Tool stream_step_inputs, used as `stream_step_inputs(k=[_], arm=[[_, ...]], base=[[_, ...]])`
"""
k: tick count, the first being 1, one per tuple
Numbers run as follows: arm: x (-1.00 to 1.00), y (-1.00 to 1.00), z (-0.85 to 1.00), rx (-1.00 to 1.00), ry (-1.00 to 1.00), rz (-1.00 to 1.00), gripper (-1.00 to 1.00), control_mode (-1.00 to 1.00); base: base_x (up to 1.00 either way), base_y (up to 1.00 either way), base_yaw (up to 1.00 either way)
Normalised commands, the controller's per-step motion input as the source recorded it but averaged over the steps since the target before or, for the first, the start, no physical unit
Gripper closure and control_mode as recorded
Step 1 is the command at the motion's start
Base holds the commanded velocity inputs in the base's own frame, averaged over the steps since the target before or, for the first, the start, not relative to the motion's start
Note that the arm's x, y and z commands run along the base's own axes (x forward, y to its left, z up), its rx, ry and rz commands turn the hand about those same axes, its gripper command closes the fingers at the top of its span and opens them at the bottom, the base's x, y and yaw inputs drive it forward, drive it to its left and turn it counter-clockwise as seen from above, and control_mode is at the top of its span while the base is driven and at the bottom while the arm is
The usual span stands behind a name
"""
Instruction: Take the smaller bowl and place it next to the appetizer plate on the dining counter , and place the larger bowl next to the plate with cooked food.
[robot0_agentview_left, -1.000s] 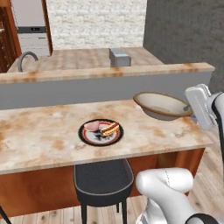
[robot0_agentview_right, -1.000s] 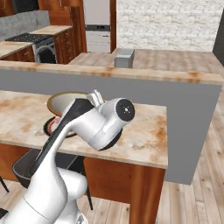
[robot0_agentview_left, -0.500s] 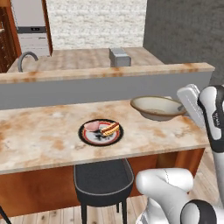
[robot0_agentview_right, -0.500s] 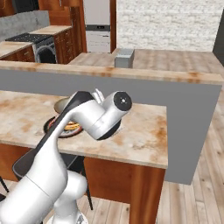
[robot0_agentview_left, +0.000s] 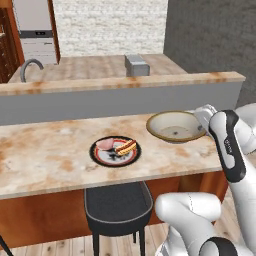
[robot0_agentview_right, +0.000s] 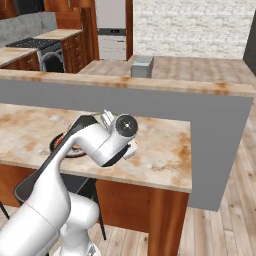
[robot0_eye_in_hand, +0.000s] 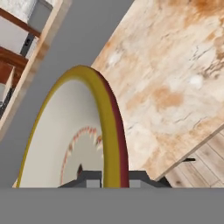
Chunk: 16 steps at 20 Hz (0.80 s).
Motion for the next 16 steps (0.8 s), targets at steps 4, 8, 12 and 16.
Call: stream_step_inputs(k=[4,8,12,16], arm=[[0.32,0.00,-0.35,0.00,0.00,0.00,1.00,-1.00],[0.22,0.00,-0.36,0.00,0.00,0.00,1.00,-1.00],[0.21,0.00,-0.35,0.00,0.00,0.00,1.00,-1.00],[0.17,0.00,-0.33,0.00,0.00,0.00,1.00,-1.00]], base=[[0.00,0.00,0.00],[0.00,0.00,0.00],[0.00,0.00,0.00],[0.00,0.00,0.00]])
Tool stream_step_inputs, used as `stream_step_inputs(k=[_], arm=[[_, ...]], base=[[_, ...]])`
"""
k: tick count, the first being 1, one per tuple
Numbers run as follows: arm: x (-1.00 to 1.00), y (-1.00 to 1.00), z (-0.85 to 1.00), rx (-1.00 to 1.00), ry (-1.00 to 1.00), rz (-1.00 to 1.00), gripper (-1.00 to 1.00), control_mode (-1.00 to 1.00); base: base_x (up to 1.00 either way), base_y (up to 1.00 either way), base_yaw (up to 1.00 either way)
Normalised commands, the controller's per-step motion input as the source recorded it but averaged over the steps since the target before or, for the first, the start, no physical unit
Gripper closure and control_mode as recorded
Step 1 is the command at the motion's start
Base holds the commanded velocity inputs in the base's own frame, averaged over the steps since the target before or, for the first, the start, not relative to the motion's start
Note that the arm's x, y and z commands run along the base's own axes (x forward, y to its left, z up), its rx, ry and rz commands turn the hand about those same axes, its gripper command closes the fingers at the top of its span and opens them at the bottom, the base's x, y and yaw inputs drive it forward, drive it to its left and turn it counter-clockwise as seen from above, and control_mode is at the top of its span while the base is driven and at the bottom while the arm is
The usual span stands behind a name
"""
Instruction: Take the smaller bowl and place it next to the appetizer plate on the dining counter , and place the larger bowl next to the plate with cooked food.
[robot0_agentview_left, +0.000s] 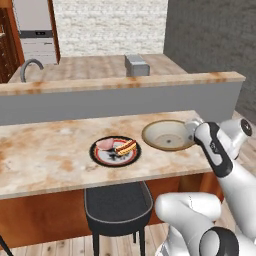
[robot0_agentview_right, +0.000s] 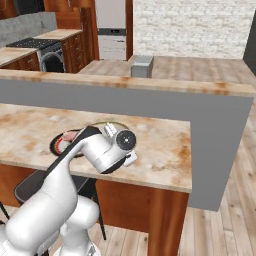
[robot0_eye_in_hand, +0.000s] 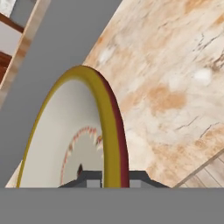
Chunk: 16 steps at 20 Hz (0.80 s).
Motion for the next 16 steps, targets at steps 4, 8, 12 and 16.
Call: stream_step_inputs(k=[4,8,12,16], arm=[[0.19,-0.01,-0.30,0.00,0.00,0.00,1.00,-1.00],[0.17,-0.06,-0.26,0.00,0.00,0.00,1.00,-1.00],[0.17,-0.07,-0.22,0.00,0.00,0.00,1.00,-1.00],[0.18,-0.11,-0.21,0.00,0.00,0.00,1.00,-1.00]], base=[[0.00,0.00,0.00],[0.00,0.00,0.00],[0.00,0.00,0.00],[0.00,0.00,0.00]])
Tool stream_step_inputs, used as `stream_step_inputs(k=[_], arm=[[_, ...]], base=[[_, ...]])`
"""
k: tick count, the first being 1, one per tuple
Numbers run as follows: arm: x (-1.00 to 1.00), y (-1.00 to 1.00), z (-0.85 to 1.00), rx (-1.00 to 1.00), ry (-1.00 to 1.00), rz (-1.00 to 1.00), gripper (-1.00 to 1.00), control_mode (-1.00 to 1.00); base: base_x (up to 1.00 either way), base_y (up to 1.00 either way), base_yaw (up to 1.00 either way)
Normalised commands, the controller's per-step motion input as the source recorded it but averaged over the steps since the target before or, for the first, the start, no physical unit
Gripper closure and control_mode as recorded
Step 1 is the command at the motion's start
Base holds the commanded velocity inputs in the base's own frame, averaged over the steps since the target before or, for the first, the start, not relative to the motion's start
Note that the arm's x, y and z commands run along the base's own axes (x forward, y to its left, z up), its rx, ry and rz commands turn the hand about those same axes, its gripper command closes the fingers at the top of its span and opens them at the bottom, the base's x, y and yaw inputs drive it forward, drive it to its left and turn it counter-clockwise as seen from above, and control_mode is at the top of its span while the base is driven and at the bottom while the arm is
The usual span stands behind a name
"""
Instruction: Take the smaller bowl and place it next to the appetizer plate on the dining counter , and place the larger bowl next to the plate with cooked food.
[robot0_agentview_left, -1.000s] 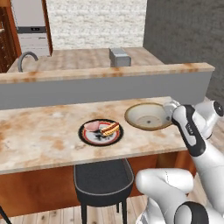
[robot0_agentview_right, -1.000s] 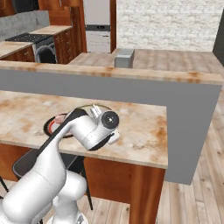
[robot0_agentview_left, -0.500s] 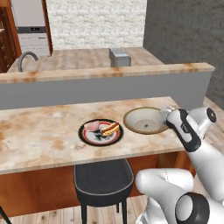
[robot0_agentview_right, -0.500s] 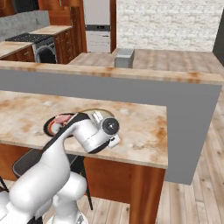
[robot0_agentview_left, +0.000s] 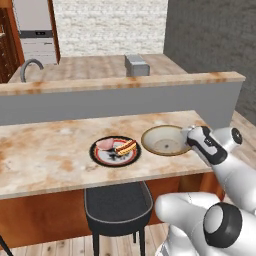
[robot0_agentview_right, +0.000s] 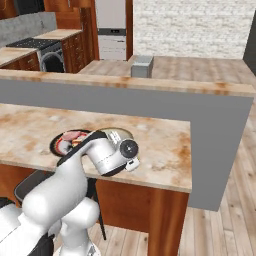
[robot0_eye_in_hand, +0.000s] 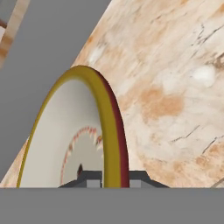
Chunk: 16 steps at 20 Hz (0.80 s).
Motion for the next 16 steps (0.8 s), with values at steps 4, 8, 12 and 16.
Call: stream_step_inputs(k=[4,8,12,16], arm=[[0.22,-0.05,-0.18,0.00,0.00,-0.01,1.00,-1.00],[0.22,-0.06,-0.16,0.00,0.00,-0.01,1.00,-1.00],[0.21,-0.07,-0.15,0.00,0.00,-0.01,1.00,-1.00],[0.22,-0.05,-0.18,0.00,0.00,-0.01,1.00,-1.00]], base=[[0.00,0.00,0.00],[0.00,0.00,0.00],[0.00,0.00,0.00],[0.00,0.00,0.00]])
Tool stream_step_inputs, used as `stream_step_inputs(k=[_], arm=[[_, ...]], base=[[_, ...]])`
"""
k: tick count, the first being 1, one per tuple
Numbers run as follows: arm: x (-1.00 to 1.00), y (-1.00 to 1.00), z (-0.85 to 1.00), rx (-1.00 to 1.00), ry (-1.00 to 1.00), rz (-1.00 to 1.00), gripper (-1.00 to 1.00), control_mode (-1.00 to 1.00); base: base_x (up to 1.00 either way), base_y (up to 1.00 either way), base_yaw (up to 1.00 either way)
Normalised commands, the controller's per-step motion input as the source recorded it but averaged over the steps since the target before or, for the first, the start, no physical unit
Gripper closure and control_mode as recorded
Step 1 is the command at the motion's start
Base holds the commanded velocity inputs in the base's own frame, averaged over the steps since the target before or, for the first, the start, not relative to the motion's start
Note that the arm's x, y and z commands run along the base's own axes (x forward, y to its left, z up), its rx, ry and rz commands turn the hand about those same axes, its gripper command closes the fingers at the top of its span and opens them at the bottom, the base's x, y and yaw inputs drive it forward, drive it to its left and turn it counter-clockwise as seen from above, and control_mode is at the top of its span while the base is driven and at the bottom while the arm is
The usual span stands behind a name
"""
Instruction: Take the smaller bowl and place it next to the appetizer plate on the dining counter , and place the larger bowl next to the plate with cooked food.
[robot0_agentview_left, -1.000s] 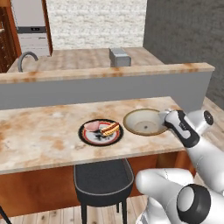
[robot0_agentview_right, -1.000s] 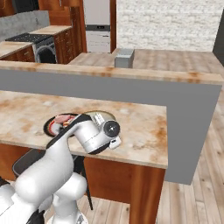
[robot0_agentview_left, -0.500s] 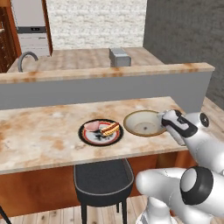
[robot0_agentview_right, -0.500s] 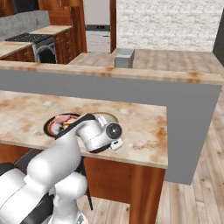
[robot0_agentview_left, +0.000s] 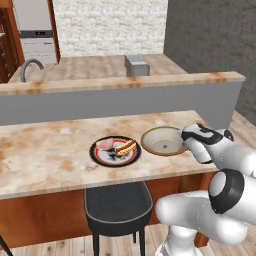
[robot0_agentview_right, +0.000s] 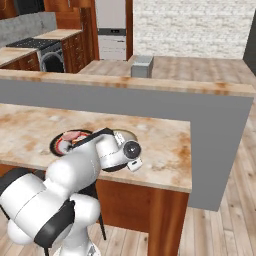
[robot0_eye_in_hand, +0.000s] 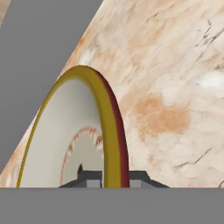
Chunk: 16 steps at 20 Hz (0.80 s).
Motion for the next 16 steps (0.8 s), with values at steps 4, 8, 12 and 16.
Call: stream_step_inputs(k=[4,8,12,16], arm=[[0.21,-0.01,-0.23,0.00,0.00,-0.01,1.00,-1.00],[0.21,0.00,-0.26,0.00,0.00,-0.01,1.00,-1.00],[0.18,0.00,-0.23,0.00,0.00,0.00,1.00,-1.00],[0.15,0.00,-0.17,0.00,0.00,-0.01,1.00,-1.00]], base=[[0.00,0.00,0.00],[0.00,0.00,0.00],[0.00,0.00,0.00],[0.00,0.00,0.00]])
